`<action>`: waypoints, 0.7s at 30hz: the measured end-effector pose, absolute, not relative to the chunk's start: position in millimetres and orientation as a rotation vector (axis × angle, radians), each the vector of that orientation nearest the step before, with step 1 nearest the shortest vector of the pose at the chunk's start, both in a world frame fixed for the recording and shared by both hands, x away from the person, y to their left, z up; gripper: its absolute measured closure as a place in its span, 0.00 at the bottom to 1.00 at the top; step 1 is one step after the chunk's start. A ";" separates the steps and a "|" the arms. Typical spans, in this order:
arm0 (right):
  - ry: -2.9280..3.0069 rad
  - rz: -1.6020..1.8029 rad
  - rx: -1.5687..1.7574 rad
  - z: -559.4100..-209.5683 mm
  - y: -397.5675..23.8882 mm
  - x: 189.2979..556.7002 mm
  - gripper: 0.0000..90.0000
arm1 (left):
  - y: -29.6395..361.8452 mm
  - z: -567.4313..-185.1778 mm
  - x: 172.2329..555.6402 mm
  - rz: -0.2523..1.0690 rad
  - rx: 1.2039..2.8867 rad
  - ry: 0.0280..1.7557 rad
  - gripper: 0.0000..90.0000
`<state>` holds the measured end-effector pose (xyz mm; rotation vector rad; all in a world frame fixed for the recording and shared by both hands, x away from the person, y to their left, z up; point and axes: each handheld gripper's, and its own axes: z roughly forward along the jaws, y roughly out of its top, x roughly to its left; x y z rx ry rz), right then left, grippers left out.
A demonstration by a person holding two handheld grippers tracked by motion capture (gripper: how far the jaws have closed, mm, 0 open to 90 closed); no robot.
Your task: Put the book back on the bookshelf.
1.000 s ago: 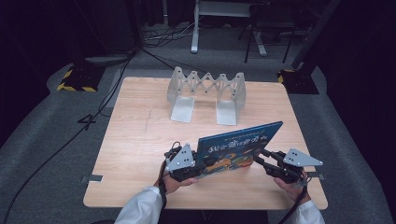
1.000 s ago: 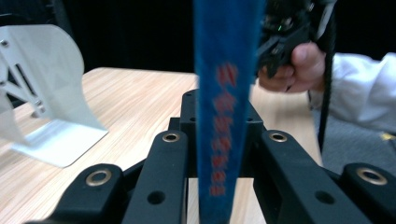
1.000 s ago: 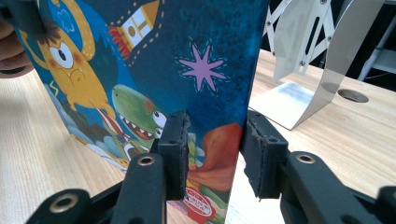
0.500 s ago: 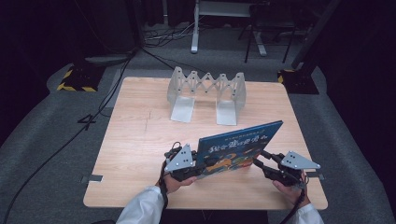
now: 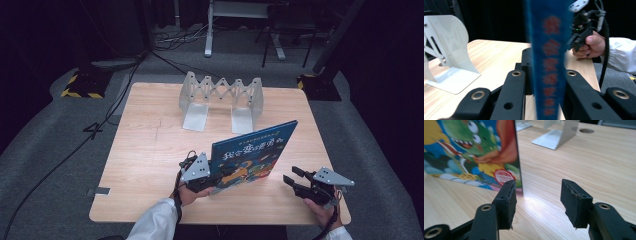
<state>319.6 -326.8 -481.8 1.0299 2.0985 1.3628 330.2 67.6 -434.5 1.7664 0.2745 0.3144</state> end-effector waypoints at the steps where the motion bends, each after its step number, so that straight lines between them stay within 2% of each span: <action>1: 2.099 1.354 1.039 -483.6 -328.6 321.4 0.53 | 66.5 -434.4 330.6 0.308 1.767 0.277 0.90; 4: 2.102 1.322 1.071 -488.9 -331.3 325.1 0.52 | 62.7 -433.9 331.0 0.303 1.771 0.271 0.92; 8: 2.110 1.296 1.085 -491.2 -330.4 326.9 0.50 | 57.5 -429.5 329.2 0.363 1.793 0.277 0.92; 19: 2.128 1.278 1.094 -495.9 -326.5 330.9 0.30 | 70.2 -420.7 335.8 0.421 1.753 0.410 0.92; 21: 2.136 1.241 1.094 -497.4 -323.4 331.9 0.30 | 74.5 -418.3 337.1 0.433 1.751 0.429 0.92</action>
